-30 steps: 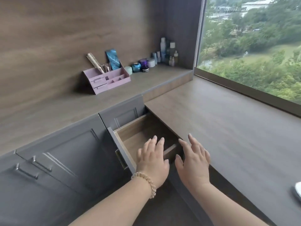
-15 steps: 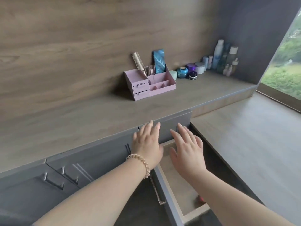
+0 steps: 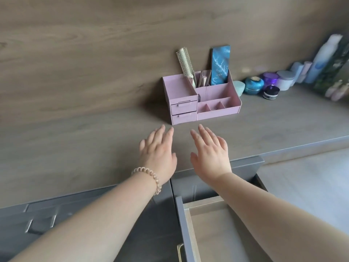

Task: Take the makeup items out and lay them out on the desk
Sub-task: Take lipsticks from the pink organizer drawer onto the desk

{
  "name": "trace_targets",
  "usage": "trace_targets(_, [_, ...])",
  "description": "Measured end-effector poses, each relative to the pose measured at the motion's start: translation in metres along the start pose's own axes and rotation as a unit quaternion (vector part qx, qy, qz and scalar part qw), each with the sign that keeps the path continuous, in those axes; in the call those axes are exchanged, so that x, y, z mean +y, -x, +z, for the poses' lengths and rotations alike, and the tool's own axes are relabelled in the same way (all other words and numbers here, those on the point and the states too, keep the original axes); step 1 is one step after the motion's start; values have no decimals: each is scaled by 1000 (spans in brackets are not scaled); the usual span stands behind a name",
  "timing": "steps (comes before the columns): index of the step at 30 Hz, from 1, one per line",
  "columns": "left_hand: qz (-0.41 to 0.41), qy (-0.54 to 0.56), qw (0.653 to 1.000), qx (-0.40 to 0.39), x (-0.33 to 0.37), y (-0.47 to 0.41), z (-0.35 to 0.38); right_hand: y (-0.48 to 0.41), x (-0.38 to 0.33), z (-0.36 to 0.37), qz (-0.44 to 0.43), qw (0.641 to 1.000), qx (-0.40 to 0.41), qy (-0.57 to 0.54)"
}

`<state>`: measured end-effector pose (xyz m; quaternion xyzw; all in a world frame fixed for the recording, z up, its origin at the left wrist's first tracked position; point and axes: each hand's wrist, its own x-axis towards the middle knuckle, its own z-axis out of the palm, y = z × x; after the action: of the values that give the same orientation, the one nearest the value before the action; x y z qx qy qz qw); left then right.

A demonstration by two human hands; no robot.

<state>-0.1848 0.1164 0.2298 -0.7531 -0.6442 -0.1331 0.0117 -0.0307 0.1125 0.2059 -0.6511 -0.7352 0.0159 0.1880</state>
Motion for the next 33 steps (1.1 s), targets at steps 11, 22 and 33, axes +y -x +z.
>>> trace_targets(11, [78, 13, 993, 91, -34, -106, 40, -89, -2, 41, -27, 998, -39, 51])
trace_targets(22, [144, 10, 974, 175, -47, -144, 62, -115, 5, 74, -55, 988, 83, 117])
trace_targets(33, [172, 14, 971, 167, -53, -151, 64, -134, -2, 81, -23, 977, 174, 119])
